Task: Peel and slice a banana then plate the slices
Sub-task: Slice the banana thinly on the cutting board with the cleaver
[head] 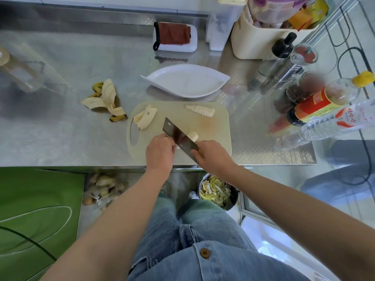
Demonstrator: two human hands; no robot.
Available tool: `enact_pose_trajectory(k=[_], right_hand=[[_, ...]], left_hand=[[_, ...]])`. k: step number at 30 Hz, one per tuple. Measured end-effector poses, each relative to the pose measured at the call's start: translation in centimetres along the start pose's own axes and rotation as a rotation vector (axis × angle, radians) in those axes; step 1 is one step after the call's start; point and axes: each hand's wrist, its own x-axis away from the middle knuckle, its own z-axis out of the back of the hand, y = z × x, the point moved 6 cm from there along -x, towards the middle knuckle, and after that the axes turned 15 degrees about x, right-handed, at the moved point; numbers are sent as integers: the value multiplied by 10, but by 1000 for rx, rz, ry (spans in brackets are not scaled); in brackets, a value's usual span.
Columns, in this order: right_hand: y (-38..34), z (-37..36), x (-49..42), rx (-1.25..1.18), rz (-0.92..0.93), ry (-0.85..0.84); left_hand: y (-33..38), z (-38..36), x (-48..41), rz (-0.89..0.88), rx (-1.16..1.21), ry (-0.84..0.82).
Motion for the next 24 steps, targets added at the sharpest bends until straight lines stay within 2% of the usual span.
enact_pose_trajectory(k=[6,24], right_hand=[[0,-7,0,23,-18,-38],[-1,0,-2,9,23,10]], left_hand=[[0,-1,0,-4,9,-1],[-3,-2,-2,-5,-1,-12]])
